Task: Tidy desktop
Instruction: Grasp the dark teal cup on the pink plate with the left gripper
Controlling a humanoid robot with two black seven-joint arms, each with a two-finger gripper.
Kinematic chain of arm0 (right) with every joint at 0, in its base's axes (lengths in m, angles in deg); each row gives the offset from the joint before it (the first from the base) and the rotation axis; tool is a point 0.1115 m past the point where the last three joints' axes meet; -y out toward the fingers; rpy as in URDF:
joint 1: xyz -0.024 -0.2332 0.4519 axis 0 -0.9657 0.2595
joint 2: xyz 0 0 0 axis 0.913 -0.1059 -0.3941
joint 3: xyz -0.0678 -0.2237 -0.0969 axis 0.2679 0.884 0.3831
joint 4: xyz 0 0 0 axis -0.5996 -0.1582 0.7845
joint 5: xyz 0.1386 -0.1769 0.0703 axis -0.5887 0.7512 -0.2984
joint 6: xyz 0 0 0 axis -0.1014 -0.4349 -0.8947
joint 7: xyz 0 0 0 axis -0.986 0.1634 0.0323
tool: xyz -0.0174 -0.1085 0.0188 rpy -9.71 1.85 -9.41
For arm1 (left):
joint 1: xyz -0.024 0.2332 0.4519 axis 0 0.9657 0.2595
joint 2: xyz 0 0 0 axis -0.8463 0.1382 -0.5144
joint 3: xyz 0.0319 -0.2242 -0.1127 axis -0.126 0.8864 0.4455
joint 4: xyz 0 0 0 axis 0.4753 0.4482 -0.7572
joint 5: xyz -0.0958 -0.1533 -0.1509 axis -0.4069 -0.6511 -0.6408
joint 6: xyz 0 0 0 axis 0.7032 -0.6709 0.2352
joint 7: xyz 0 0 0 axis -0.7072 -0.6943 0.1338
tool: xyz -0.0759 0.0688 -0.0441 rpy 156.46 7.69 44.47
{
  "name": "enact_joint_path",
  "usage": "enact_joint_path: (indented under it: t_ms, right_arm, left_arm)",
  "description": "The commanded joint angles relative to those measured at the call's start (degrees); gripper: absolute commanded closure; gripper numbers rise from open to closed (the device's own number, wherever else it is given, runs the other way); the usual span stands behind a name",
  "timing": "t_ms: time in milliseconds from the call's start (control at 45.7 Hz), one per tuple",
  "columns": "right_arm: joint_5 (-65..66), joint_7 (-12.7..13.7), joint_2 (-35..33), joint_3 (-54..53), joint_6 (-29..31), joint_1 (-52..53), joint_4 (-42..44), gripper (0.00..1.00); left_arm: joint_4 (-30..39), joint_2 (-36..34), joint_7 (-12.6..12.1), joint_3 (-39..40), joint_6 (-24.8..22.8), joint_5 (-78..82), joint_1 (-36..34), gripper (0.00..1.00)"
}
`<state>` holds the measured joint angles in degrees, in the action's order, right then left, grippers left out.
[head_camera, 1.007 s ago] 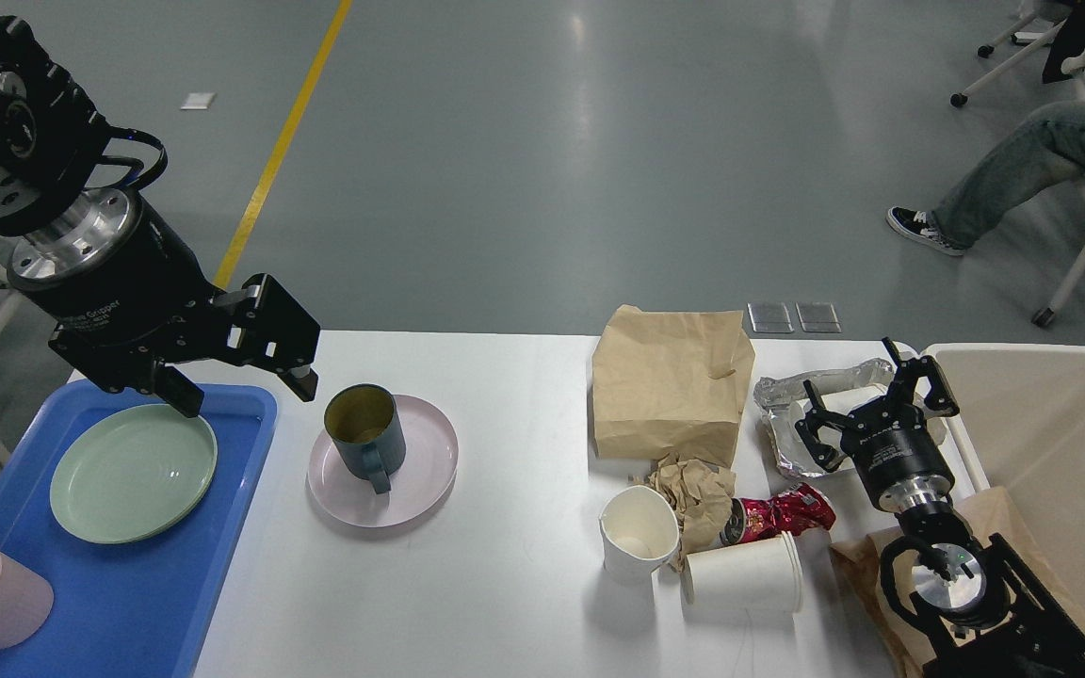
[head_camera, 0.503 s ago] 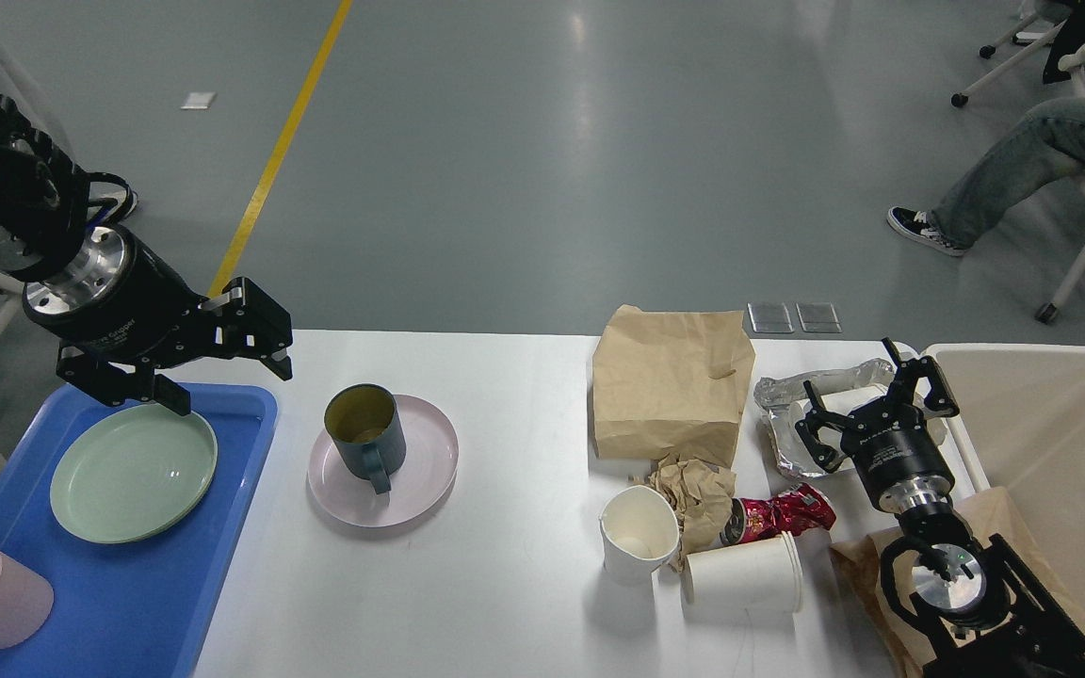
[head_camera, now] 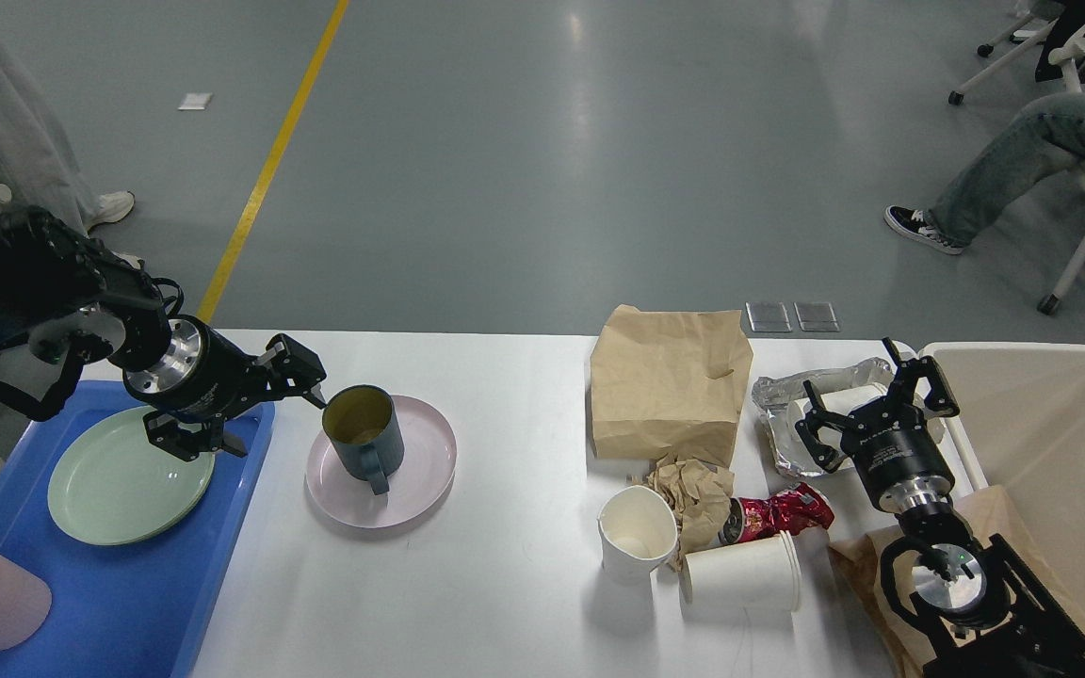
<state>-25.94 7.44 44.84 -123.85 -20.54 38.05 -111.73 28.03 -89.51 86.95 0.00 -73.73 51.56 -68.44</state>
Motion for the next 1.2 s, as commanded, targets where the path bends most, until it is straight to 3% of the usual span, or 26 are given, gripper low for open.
enact_joint_path:
  t_ms: [0,109,241,350,547,1051,1182]
  right_arm:
    - [0.03,0.0,0.0,0.0,0.0,0.01,-0.01,0.0]
    - [0.03,0.0,0.0,0.0,-0.08,0.01,-0.01,0.0]
    - [-0.06,0.0,0.0,0.0,0.0,0.01,-0.01,0.0]
    - [0.03,0.0,0.0,0.0,0.0,0.01,0.08,0.0]
    - [0.03,0.0,0.0,0.0,-0.08,0.01,0.08,0.0]
    - [0.03,0.0,0.0,0.0,0.0,0.01,-0.01,0.0]
    - [0.03,0.0,0.0,0.0,0.0,0.01,-0.01,0.0]
  left_arm:
    - [-7.28,0.01,-0.61,2.09,0.37,-0.2,6.3,0.04]
    - [-11.68,0.45,-1.84,5.61,2.47,-0.46,11.85,0.08]
    - [-14.49,0.45,-7.98,11.23,5.11,-0.55,14.84,0.1]
    - [-17.57,0.8,-10.8,15.37,8.45,-0.46,18.62,0.1]
    - [-21.09,2.38,-10.98,18.7,13.64,-0.11,21.78,0.1]
    - [-23.64,4.14,-10.28,22.49,20.93,2.26,26.27,0.11]
    - [-23.64,4.14,-10.28,23.45,20.85,4.2,26.36,0.21]
